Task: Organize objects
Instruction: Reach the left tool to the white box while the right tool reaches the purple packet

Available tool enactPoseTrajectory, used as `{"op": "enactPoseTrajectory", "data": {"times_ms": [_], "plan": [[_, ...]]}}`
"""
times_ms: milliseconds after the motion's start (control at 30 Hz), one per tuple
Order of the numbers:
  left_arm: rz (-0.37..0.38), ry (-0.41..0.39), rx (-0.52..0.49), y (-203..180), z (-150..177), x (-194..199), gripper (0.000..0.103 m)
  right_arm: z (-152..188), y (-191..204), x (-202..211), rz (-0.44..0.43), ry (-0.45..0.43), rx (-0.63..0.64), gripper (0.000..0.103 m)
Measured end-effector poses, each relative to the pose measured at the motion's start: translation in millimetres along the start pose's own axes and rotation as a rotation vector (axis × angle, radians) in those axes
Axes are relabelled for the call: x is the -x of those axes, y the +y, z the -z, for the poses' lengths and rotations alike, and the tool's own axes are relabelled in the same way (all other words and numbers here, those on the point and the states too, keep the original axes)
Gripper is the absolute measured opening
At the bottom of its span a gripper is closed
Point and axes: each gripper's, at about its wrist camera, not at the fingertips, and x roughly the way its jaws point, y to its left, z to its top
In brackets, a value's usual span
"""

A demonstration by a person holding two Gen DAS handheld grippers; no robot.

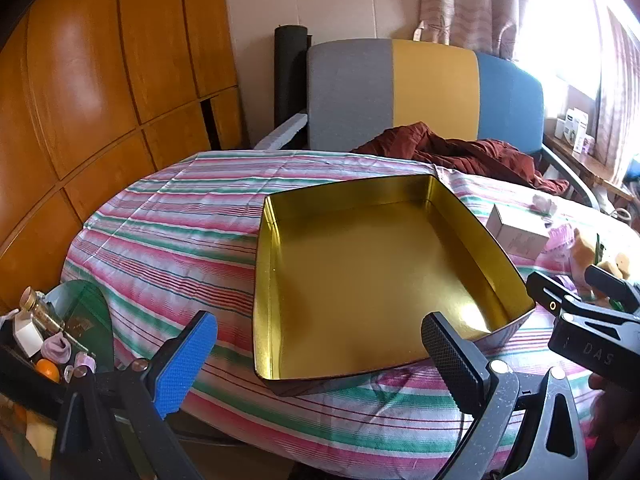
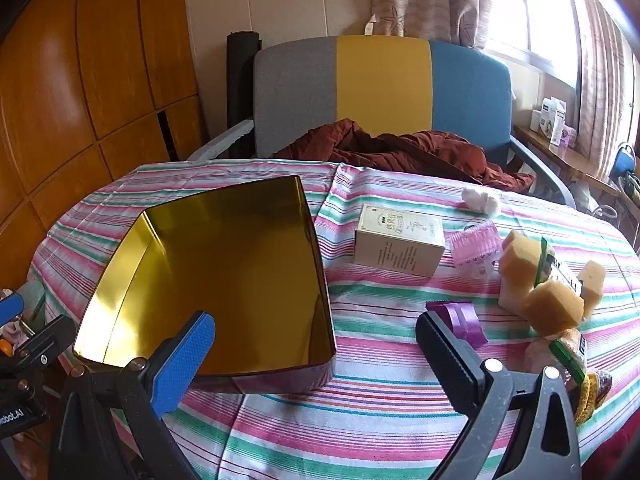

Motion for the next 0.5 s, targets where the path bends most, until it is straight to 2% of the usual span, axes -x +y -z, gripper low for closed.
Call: {"op": "enactPoseTrajectory", "data": {"times_ms": [267,500], "plan": [[0.060,0.013,-0.021,-6,1,-2,0.103,1,-13,-1,0.016,0.003,-0.025,0.103],[0.175,0.113,-0.012,-12,1,-17,0.103,5,-37,-3,0.049,0.018,-0.067,0.103]]}}
